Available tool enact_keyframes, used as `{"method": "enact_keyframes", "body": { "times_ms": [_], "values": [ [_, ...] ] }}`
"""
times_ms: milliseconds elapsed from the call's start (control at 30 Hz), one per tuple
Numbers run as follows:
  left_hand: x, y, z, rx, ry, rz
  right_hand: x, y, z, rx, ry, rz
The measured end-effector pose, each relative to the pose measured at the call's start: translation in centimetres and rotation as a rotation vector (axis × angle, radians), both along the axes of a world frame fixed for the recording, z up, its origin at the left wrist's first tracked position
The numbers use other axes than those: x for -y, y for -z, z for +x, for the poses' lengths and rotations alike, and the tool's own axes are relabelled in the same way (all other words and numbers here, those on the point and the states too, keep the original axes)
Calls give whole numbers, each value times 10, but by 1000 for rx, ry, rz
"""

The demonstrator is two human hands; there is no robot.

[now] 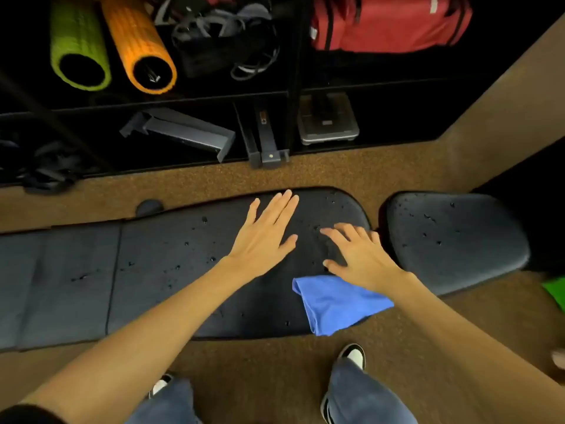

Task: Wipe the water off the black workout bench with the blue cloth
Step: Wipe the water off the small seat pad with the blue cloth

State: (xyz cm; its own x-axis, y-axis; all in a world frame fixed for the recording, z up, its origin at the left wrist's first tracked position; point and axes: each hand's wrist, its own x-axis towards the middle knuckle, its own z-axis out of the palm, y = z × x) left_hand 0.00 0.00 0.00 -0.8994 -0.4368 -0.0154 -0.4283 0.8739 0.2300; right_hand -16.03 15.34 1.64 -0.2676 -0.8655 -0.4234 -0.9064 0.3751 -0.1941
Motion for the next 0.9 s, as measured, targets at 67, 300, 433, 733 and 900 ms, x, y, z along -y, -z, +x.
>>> {"method": "enact_keyframes", "body": {
  "times_ms": [67, 300, 433, 733, 900],
  "values": [
    [-12, 18, -3, 17, 32, 21, -9, 16, 0, 9, -19, -17],
    [-52, 71, 0, 26, 183, 115, -51, 64, 10, 20, -111, -98],
    [-71, 92, 4, -17, 276, 92, -60, 74, 11, 60, -80, -115],
    [-77, 110, -1, -162, 334, 127, -42, 76, 3, 294, 35, -125],
    [-62, 105, -4, -150, 314, 262, -25, 74, -7, 395, 36, -39]
  ]
}}
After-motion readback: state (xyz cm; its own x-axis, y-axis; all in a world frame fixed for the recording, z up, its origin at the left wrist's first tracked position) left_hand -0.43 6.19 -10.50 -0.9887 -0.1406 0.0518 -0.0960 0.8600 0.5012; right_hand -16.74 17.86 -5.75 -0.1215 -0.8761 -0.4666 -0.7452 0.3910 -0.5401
